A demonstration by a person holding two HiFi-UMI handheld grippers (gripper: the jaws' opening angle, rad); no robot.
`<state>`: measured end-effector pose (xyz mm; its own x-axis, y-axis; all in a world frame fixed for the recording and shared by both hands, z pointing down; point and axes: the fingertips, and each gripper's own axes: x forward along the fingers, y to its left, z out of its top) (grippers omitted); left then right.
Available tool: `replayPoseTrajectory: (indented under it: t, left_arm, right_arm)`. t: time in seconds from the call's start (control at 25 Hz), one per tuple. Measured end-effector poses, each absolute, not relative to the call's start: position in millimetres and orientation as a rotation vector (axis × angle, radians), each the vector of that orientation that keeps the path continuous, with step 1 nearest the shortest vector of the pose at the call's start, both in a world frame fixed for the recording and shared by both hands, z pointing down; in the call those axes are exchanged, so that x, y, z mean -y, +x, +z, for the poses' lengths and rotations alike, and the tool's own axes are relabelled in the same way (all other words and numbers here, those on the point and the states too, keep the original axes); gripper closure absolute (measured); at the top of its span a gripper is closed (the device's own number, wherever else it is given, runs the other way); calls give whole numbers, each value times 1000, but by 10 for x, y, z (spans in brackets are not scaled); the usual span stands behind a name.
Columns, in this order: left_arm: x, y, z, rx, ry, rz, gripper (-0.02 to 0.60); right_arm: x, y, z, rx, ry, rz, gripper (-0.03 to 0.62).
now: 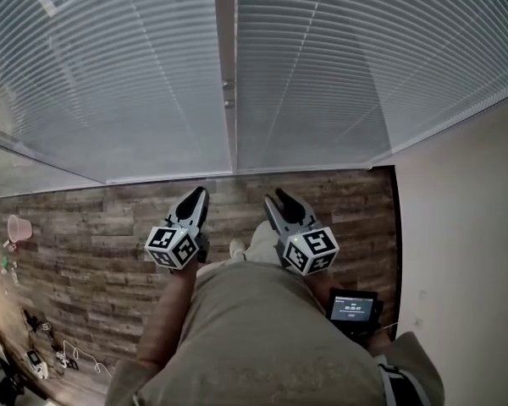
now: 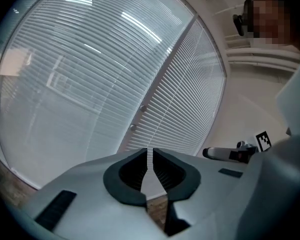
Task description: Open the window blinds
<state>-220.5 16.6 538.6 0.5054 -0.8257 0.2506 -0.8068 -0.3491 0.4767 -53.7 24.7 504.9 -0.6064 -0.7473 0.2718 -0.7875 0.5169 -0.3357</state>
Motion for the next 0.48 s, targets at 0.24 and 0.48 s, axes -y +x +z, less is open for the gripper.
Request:
replayPoseTrajectory:
  t: [0.24, 0.48]
  left_arm:
    - [247, -2195, 5445, 1385, 2160, -39, 545]
    - [683, -1971, 5409, 1435, 2146, -47, 545]
  right_arm:
    - [235, -420, 5088, 2673, 1315, 675, 465]
    - [794, -264, 5010, 2718, 1253, 646, 465]
